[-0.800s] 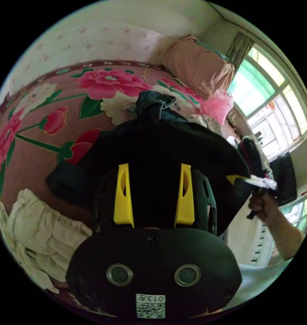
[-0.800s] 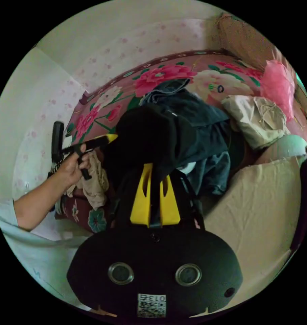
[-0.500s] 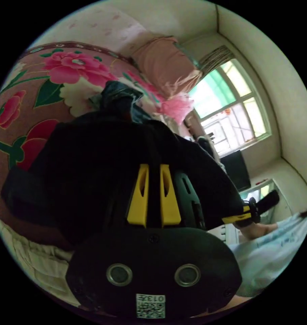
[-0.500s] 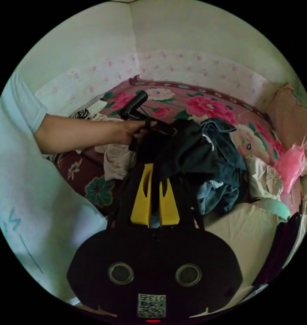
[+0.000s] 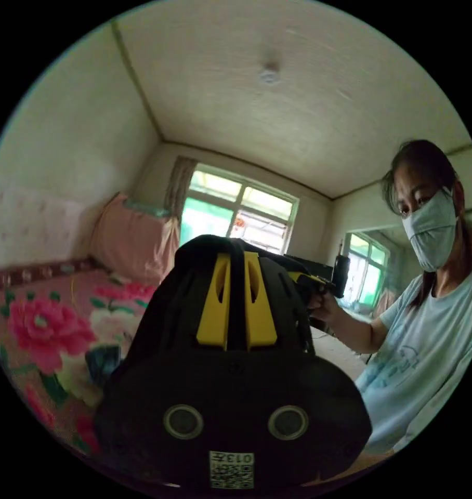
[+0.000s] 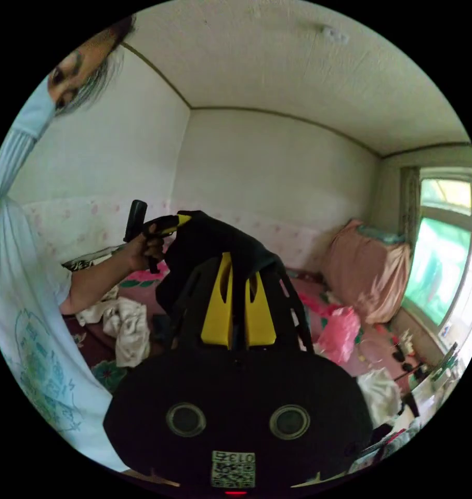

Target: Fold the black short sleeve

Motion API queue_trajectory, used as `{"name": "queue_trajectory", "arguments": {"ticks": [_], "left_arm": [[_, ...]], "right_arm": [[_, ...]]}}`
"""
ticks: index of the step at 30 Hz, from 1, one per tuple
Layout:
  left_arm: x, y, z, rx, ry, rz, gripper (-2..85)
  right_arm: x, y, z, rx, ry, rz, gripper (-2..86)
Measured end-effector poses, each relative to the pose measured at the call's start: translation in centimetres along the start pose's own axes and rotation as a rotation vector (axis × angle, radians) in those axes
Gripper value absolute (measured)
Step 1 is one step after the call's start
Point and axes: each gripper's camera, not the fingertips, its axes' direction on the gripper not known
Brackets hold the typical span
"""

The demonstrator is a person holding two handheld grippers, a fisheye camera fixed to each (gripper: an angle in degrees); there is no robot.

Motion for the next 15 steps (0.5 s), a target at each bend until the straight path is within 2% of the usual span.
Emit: {"name": "queue_trajectory", "arguments": {"ticks": [4,6,11,15], "left_arm": [[9.4,-7.8,5.0,0.077,0.095,0.274,4.5],[12.9,-9.4,7.3,0.1,0.19,0.322,4.7],[21.2,-8.8,15.4,-0.006,0.385,0.373,5.0],[28.1,-5.9,22.9,-0.185,0.502,0.432,5.3]], "right_arm": [[-1.4,-3.0,-12.9,0.166,0.246,-0.105,-0.2],[-3.0,-2.7,-18.0,0.194,0.361,-0.156,-0.2],[-6.6,1.9,-30.8,0.069,0.56,-0.08,-0.2],[-9.4,5.9,-36.7,-0.074,0.67,-0.011,-0.1]]}}
